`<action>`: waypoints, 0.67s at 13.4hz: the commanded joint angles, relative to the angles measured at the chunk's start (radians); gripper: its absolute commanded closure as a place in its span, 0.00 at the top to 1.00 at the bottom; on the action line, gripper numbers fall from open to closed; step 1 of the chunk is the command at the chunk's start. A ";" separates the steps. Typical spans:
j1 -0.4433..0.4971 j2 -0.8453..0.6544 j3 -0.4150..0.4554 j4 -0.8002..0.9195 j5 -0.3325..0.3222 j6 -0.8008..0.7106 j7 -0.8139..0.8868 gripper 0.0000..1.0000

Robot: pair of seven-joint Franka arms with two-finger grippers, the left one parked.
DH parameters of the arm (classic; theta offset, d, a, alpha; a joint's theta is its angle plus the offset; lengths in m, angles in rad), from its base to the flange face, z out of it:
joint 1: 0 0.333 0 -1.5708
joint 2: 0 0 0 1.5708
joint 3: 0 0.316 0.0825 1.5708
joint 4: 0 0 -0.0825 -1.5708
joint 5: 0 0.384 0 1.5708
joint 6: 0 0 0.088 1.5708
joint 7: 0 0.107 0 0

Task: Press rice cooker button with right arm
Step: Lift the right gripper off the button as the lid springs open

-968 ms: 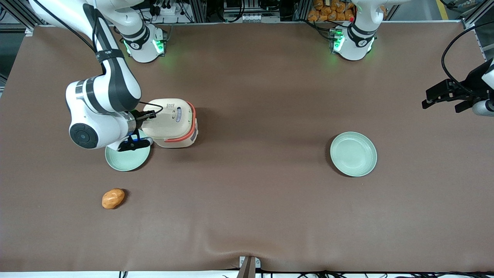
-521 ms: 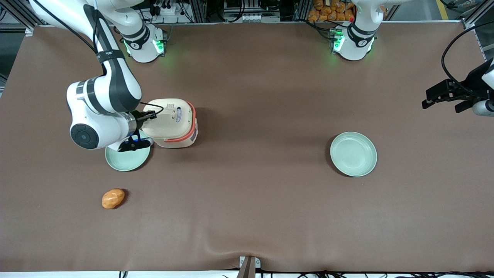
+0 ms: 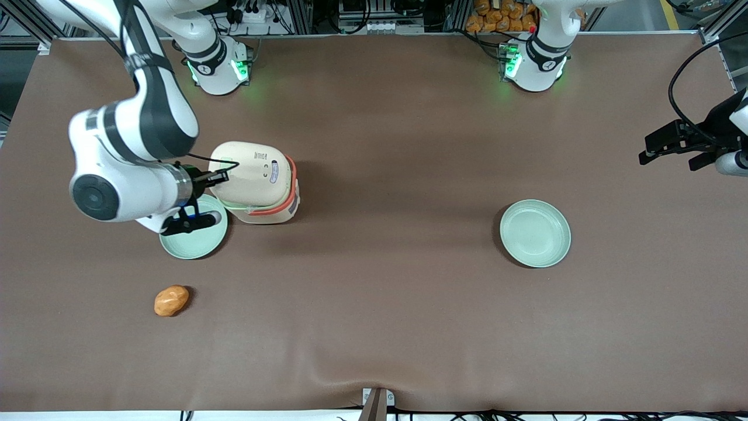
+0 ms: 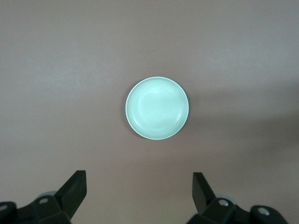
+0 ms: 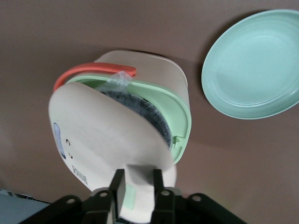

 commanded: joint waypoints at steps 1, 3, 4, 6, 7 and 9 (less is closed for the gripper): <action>0.006 -0.021 -0.006 0.059 0.011 -0.035 0.004 0.82; 0.006 -0.035 -0.006 0.086 0.011 -0.037 0.002 1.00; 0.006 -0.044 -0.005 0.092 0.011 -0.037 0.001 1.00; 0.006 -0.060 -0.005 0.100 0.011 -0.037 0.001 1.00; 0.005 -0.069 -0.006 0.103 0.008 -0.035 0.001 1.00; -0.001 -0.087 -0.006 0.125 -0.033 -0.035 -0.009 1.00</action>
